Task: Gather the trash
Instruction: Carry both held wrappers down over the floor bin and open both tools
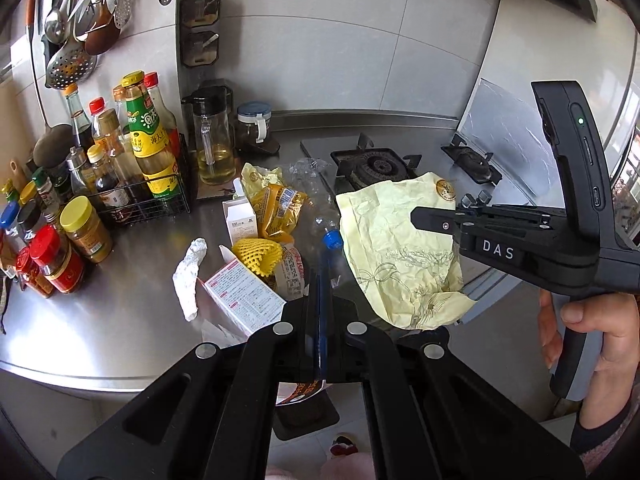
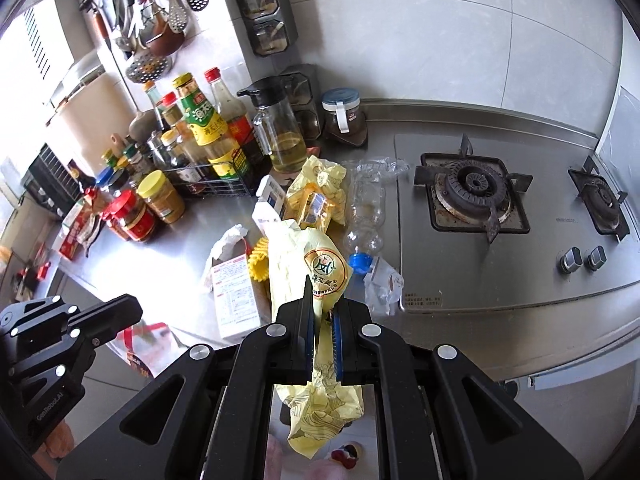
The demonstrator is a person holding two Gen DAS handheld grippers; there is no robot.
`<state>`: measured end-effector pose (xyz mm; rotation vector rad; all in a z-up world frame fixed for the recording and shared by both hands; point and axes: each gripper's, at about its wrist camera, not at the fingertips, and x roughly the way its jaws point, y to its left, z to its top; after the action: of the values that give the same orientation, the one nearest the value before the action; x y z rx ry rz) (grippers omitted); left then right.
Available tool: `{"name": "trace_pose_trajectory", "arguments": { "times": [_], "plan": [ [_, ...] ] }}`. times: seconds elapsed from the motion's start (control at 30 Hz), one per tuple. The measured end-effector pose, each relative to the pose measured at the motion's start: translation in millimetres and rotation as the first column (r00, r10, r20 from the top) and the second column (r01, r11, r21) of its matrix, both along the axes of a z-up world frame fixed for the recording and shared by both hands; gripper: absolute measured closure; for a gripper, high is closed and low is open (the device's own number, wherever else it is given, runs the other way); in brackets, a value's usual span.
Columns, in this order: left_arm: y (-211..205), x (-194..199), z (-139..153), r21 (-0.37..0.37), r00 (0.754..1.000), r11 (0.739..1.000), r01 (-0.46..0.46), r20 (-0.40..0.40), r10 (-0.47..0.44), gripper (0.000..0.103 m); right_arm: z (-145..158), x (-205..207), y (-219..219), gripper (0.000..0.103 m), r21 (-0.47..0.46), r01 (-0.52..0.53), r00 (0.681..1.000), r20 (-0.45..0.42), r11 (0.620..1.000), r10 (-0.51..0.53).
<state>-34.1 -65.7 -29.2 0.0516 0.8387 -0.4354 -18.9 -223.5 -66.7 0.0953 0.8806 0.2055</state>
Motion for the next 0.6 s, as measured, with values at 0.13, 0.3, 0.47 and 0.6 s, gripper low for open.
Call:
{"name": "trace_pose_trajectory", "arguments": {
  "times": [0.13,0.3,0.47,0.6],
  "plan": [
    [9.4,-27.0,-18.9,0.001,0.999,1.000,-0.014,-0.032,0.014,0.103,-16.1,-29.2,10.3,0.094,-0.012,-0.046,0.999,-0.023,0.999,0.046],
    [14.9,-52.2,-57.1,-0.004,0.995,1.000,-0.031,-0.096,0.030,0.103,-47.2,-56.5,18.0,0.094,-0.018,-0.077,0.995,-0.071,0.997,0.075],
    [20.2,-65.3,-103.9,-0.014,0.981,0.998,-0.055,-0.188,0.051,0.103,-92.1,-68.0,21.4,0.094,0.012,-0.081,0.987,-0.142,0.997,0.081],
    [26.8,-67.6,-152.6,-0.063,0.949,0.994,-0.087,-0.308,0.064,0.103,-131.3,-73.1,27.4,0.094,0.036,-0.067,0.978,-0.194,0.997,0.073]
  ]
}}
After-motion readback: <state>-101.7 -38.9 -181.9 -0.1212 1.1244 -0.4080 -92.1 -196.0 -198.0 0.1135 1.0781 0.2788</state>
